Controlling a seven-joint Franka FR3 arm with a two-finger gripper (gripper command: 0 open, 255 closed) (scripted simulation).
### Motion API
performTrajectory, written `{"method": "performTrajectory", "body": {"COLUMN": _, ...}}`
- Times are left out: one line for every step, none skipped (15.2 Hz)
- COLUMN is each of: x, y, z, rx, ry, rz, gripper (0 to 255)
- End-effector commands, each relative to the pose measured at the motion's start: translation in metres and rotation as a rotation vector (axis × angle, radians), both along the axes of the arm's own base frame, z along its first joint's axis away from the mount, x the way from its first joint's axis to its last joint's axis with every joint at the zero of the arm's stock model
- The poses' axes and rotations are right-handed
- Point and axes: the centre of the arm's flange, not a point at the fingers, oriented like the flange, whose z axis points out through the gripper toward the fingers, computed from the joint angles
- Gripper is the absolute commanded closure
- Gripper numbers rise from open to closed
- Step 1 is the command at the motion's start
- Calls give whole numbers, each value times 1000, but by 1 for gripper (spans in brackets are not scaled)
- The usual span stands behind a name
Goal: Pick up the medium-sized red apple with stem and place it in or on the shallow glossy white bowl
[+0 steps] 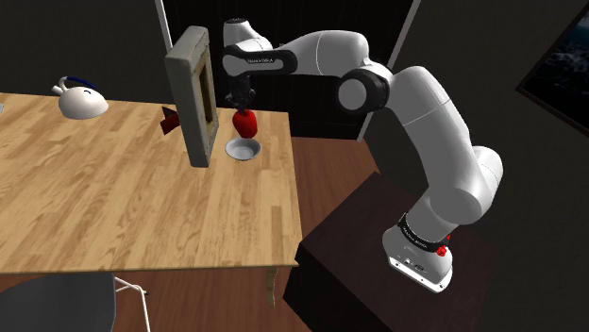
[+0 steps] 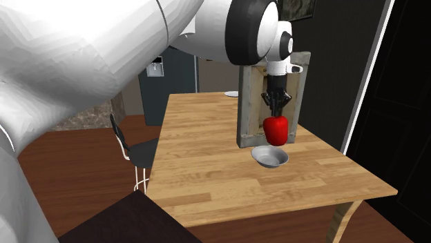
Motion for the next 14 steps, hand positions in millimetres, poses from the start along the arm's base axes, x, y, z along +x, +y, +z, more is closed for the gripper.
{"method": "performTrajectory", "body": {"x": 0, "y": 1, "z": -11, "rx": 0, "ry": -1, "rz": 0, "gripper": 255}}
{"method": "performTrajectory", "body": {"x": 0, "y": 1, "z": -16, "rx": 0, "ry": -1, "rz": 0, "gripper": 255}}
{"method": "performTrajectory", "body": {"x": 0, "y": 1, "z": -22, "rx": 0, "ry": -1, "rz": 0, "gripper": 255}}
{"method": "performTrajectory", "body": {"x": 0, "y": 1, "z": -27, "rx": 0, "ry": -1, "rz": 0, "gripper": 255}}
{"method": "performTrajectory", "body": {"x": 0, "y": 1, "z": -32, "rx": 0, "ry": -1, "rz": 0, "gripper": 255}}
{"method": "performTrajectory", "body": {"x": 0, "y": 1, "z": -37, "rx": 0, "ry": -1, "rz": 0, "gripper": 255}}
{"method": "performTrajectory", "body": {"x": 0, "y": 1, "z": -43, "rx": 0, "ry": -1, "rz": 0, "gripper": 255}}
{"method": "performTrajectory", "body": {"x": 0, "y": 1, "z": -48, "rx": 0, "ry": -1, "rz": 0, "gripper": 255}}
{"method": "performTrajectory", "body": {"x": 0, "y": 1, "z": -53, "rx": 0, "ry": -1, "rz": 0, "gripper": 255}}
{"method": "performTrajectory", "body": {"x": 0, "y": 1, "z": -62, "rx": 0, "ry": -1, "rz": 0, "gripper": 255}}
{"method": "performTrajectory", "body": {"x": 0, "y": 1, "z": -62, "rx": 0, "ry": -1, "rz": 0, "gripper": 255}}
{"method": "performTrajectory", "body": {"x": 0, "y": 1, "z": -62, "rx": 0, "ry": -1, "rz": 0, "gripper": 255}}
{"method": "performTrajectory", "body": {"x": 0, "y": 1, "z": -62, "rx": 0, "ry": -1, "rz": 0, "gripper": 255}}
{"method": "performTrajectory", "body": {"x": 0, "y": 1, "z": -62, "rx": 0, "ry": -1, "rz": 0, "gripper": 255}}
